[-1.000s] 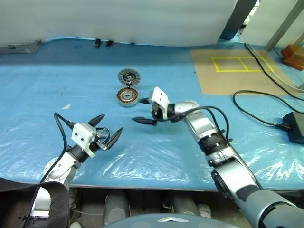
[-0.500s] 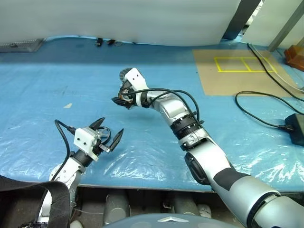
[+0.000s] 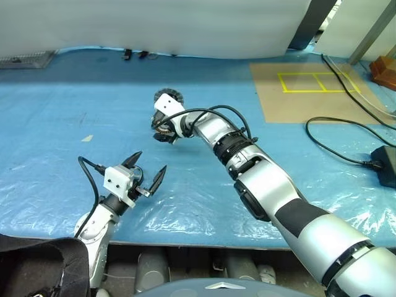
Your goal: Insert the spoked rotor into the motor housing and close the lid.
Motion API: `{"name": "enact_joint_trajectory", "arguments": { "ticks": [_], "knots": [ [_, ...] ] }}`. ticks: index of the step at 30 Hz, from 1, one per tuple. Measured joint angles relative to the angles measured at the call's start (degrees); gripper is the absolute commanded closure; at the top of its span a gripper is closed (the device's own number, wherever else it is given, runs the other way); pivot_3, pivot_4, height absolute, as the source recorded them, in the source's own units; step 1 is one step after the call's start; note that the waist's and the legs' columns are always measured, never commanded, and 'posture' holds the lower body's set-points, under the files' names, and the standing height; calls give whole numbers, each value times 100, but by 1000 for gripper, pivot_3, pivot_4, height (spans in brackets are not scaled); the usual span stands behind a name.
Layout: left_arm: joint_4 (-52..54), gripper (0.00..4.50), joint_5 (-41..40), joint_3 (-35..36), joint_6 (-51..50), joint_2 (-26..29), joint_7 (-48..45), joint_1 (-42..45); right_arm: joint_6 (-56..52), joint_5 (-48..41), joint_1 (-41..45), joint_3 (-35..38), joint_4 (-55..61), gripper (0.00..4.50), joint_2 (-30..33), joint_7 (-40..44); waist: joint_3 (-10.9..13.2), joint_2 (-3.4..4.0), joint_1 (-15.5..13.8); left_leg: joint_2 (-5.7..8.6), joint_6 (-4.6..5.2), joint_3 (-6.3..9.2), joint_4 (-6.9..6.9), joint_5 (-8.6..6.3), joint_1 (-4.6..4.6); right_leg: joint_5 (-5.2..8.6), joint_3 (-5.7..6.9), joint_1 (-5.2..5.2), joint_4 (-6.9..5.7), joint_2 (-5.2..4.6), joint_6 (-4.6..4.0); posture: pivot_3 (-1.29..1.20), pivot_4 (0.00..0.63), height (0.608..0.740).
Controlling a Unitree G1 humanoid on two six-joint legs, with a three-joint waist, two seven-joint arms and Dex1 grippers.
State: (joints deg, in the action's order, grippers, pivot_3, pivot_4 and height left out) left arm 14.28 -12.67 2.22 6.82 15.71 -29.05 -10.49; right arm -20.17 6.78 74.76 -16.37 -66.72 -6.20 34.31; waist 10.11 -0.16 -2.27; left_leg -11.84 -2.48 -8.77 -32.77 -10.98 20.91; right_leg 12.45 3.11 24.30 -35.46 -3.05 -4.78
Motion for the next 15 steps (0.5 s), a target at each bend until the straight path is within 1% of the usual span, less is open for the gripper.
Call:
{"name": "enact_joint_trajectory", "arguments": {
  "ticks": [4, 7, 12, 15],
  "knots": [
    [5, 4, 10, -28, 4, -13, 8, 6, 463, 233, 78, -5, -531, 132, -66, -237, 3, 5, -3, 0, 0, -2, 0, 0, 0, 0, 0, 0, -1, 0, 0, 0, 150, 740],
    [3, 4, 20, -86, 7, -20, -6, 7, 675, 329, 78, 9, -775, 132, -31, -176, 5, 8, -6, 0, 0, -5, -2, 0, 3, 0, 0, 0, -1, 0, 0, 0, 150, 740],
    [-35, 4, 29, -215, 22, -79, -16, 93, 954, 506, 77, 41, -949, 132, 207, -60, 9, 15, -16, -1, 2, -8, -10, -1, 2, 0, 0, 0, -11, -1, -1, 0, 150, 740],
    [-48, 4, 21, -293, 43, -261, -3, 225, 1227, 746, 76, -40, -1008, 132, 372, -20, 11, 18, -16, -1, 3, -8, -20, -2, 3, 0, 0, 0, -17, -2, -1, 0, 150, 740]
  ]
}}
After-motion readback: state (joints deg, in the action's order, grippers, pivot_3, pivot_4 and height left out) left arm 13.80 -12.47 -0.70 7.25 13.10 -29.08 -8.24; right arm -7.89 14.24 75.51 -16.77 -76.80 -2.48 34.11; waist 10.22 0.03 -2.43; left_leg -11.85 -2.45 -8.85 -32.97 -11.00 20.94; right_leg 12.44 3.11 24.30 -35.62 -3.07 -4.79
